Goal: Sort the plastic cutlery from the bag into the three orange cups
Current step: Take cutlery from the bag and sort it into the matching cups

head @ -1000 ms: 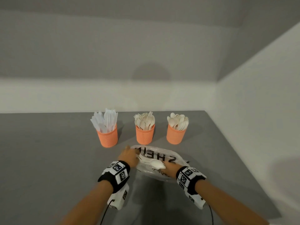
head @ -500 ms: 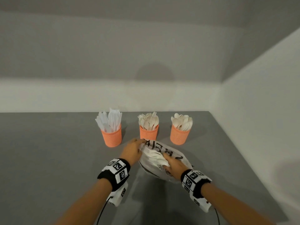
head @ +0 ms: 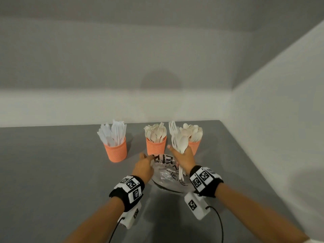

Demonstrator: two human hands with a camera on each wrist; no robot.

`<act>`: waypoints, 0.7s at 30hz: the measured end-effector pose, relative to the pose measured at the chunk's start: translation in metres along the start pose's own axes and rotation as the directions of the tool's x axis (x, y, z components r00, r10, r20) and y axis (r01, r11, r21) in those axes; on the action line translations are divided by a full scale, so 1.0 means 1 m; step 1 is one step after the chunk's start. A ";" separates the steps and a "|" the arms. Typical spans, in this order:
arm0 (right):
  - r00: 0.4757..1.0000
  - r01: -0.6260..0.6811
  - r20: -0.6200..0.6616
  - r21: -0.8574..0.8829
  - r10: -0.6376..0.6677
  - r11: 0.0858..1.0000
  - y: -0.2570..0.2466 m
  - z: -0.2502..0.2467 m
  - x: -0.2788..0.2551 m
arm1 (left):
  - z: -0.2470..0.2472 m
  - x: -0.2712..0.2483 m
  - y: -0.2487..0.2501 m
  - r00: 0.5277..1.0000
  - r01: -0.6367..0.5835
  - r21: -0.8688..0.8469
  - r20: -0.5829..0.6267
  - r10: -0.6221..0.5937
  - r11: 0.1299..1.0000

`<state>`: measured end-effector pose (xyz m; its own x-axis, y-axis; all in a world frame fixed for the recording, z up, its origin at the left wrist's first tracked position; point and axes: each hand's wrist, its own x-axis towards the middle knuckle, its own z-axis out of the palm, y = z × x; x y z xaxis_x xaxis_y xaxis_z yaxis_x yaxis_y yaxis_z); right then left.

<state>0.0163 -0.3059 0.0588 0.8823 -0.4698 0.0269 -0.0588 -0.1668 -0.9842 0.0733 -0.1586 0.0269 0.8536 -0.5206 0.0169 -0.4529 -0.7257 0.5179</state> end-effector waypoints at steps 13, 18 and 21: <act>0.981 0.155 -0.164 0.316 -0.107 0.936 -0.078 0.039 0.018 | -0.053 -0.003 0.032 0.813 0.544 -0.817 0.570 -0.122 -0.189; 0.986 0.101 -0.154 0.297 -0.057 0.949 -0.067 0.059 0.006 | -0.056 0.000 0.038 0.822 0.535 -0.786 0.569 -0.026 -0.311; 0.985 0.061 -0.174 0.321 -0.004 0.945 -0.058 0.063 0.006 | -0.057 -0.001 0.041 0.800 0.593 -0.796 0.599 -0.021 -0.123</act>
<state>0.0544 -0.2447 0.1051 0.7880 -0.6127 0.0608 0.1480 0.0926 -0.9846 0.0682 -0.1623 0.0972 0.5381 -0.6713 -0.5098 0.7666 0.1383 0.6271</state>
